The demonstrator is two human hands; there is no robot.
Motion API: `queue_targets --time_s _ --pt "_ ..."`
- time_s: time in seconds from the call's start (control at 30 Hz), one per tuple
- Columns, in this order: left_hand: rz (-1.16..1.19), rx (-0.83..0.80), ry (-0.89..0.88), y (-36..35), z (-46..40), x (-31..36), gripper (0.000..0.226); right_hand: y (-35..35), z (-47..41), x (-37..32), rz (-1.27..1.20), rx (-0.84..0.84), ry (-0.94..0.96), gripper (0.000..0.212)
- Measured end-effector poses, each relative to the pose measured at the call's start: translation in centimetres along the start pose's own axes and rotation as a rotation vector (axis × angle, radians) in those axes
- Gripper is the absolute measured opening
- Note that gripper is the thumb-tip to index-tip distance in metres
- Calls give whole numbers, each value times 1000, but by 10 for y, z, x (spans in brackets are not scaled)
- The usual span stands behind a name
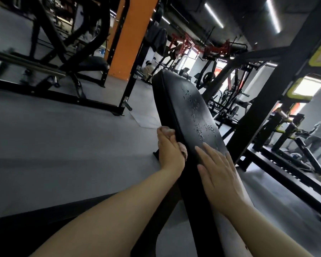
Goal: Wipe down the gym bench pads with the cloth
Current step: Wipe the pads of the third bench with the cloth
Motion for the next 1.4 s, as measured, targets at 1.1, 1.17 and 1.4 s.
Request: queue_targets --time_s 1.1,1.17,1.4 --pt "-253 -250 -149 -53 -184 102 9 -24 -71 -8 38 115 104 52" --pt "-260 -264 -209 -51 -181 102 11 -25 -73 -7 33 116 110 52" --pt "-302 -310 -341 -42 -138 99 19 -24 -72 -7 12 110 113 51"
Point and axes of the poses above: each hand's wrist, its own z-axis away from the middle knuckle, its own y-axis out of the back of the hand, x = y × z, the point moved 9 cm from there along -z, towards the middle knuckle, and after that the axes turned 9 degrees about z, right-handed, at the moved point
